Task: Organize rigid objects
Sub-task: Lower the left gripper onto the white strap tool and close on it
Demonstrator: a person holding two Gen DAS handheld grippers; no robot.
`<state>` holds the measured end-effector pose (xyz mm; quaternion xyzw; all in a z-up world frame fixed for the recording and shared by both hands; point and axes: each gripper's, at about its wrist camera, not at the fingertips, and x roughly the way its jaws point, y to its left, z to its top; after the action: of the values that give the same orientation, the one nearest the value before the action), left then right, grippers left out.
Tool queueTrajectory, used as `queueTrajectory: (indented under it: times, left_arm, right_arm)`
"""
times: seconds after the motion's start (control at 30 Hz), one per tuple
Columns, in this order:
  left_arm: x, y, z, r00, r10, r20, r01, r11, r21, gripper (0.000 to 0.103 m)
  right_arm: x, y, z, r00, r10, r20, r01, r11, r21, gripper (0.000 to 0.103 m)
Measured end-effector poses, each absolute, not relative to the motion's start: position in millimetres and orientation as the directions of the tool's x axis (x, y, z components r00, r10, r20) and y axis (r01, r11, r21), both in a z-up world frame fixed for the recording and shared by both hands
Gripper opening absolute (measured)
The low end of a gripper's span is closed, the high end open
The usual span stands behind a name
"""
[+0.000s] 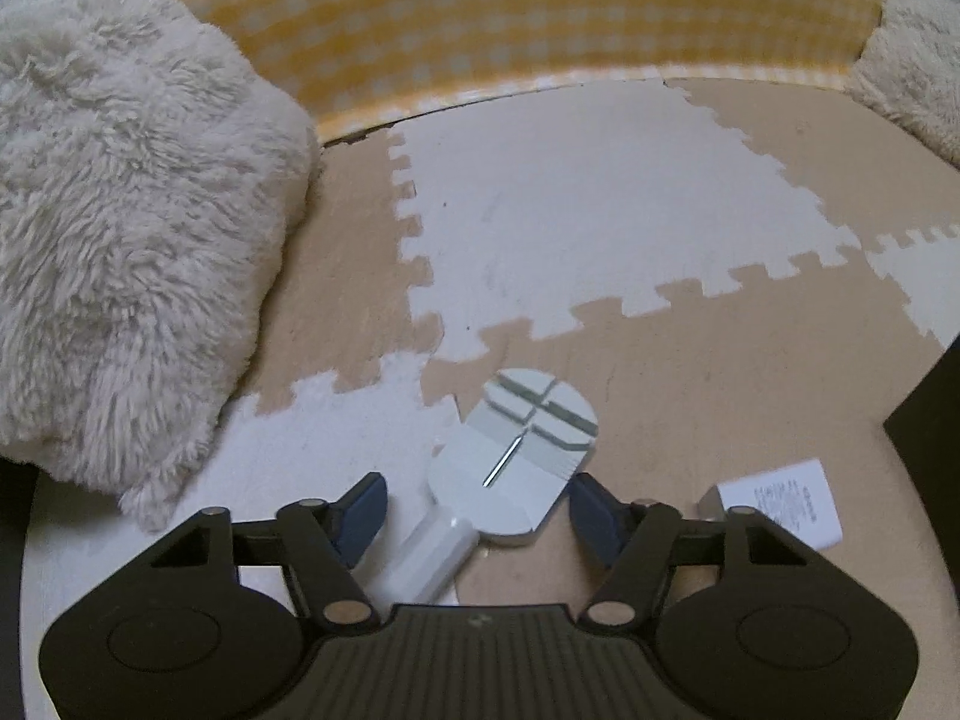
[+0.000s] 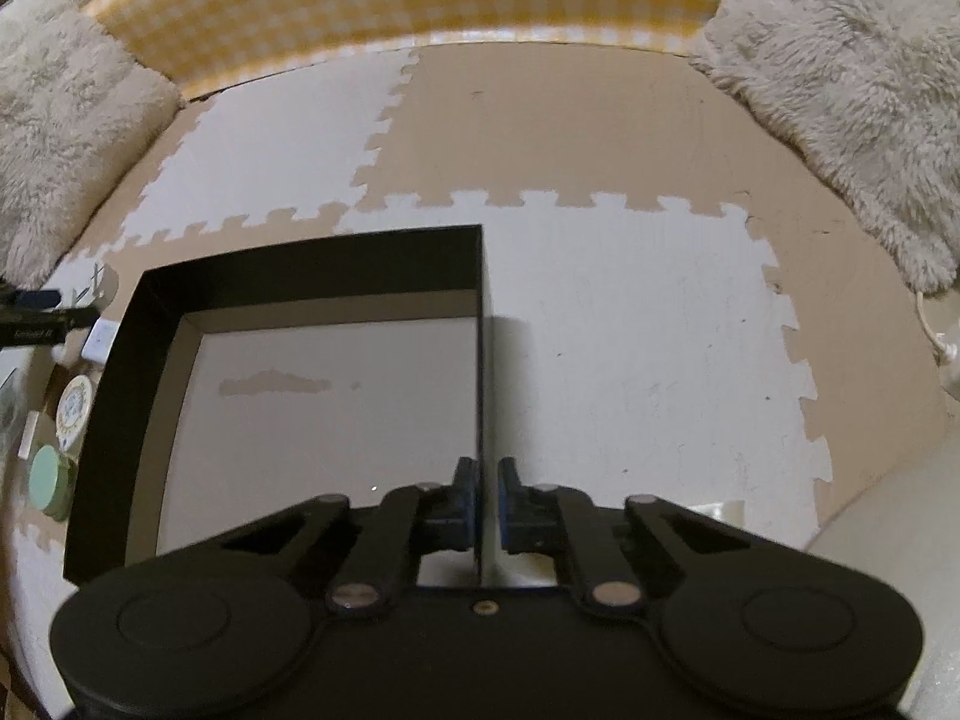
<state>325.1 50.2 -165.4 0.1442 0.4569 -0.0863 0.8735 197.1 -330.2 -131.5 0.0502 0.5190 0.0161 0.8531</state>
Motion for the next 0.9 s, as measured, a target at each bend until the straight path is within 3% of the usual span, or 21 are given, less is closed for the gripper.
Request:
queueTrajectory:
  times: [0.1,0.5,0.6,0.7,0.9]
  left_arm:
    - [326,49,-166,0.57,-0.042,-0.82,0.298,0.941,0.159,0.054]
    - [324,45,-163,0.537,-0.033,-0.843,0.304,0.939,0.158,0.052]
    - [321,38,-164,0.556,-0.025,-0.831,0.362,0.907,0.215,0.054]
    - [323,35,-166,0.585,-0.022,-0.81,0.396,0.88,0.263,0.062]
    - [337,41,-168,0.595,-0.075,-0.8,0.42,0.878,0.231,0.063]
  right_arm:
    - [196,-329,-131,0.462,0.074,-0.884,0.019,0.995,0.093,0.005]
    - [187,-319,-129,0.458,0.067,-0.887,0.014,0.996,0.083,0.006]
    - [185,-315,-128,0.456,0.08,-0.886,0.001,0.996,0.09,0.007]
    - [184,-314,-128,0.454,0.083,-0.887,-0.004,0.996,0.091,0.007]
    - [185,-315,-129,0.452,0.089,-0.888,-0.001,0.995,0.099,0.007]
